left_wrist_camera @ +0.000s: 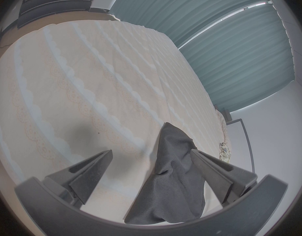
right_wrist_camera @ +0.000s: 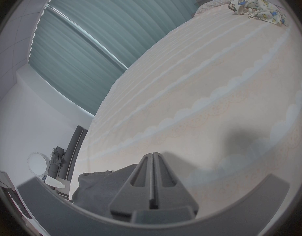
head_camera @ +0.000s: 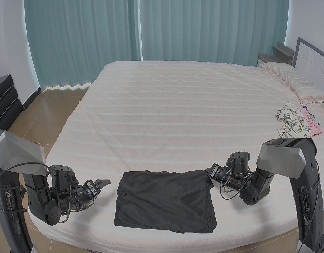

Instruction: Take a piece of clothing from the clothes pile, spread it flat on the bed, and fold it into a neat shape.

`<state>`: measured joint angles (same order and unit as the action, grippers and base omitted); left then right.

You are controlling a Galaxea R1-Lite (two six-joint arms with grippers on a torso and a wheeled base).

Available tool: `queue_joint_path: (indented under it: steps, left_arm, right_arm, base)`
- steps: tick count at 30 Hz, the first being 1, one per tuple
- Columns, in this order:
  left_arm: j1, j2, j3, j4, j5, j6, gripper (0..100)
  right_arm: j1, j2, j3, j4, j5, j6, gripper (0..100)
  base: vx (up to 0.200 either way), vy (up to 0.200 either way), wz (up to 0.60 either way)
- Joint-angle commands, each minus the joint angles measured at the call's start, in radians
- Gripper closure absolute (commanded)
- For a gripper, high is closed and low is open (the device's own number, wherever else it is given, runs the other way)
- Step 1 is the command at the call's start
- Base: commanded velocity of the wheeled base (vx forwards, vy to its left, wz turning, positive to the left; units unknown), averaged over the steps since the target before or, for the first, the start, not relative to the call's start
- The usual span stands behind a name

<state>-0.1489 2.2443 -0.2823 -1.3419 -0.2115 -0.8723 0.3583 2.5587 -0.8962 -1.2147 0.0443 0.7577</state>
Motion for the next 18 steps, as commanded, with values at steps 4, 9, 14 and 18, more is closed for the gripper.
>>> queue_joint_path:
  steps: [4, 9, 14, 18]
  left_arm:
    - [0.0, 0.001, 0.0, 0.0, 0.0, 0.0, 0]
    - [0.0, 0.003, 0.0, 0.0, 0.0, 0.0, 0]
    - [0.0, 0.006, 0.0, 0.0, 0.0, 0.001, 0]
    - [0.0, 0.006, -0.001, 0.0, 0.0, 0.001, 0]
  right_arm:
    - [-0.002, -0.02, 0.008, -0.003, 0.002, 0.003, 100]
    - [-0.002, -0.022, 0.023, -0.003, 0.005, 0.0, 100]
    - [0.005, -0.02, 0.042, 0.0, 0.008, -0.003, 0]
    - [0.018, -0.015, 0.049, 0.0, 0.016, -0.02, 0]
  base:
    - [0.0, 0.0, 0.0]
    - [0.0, 0.0, 0.0]
    - [0.0, 0.0, 0.0]
    - [0.0, 0.0, 0.0]
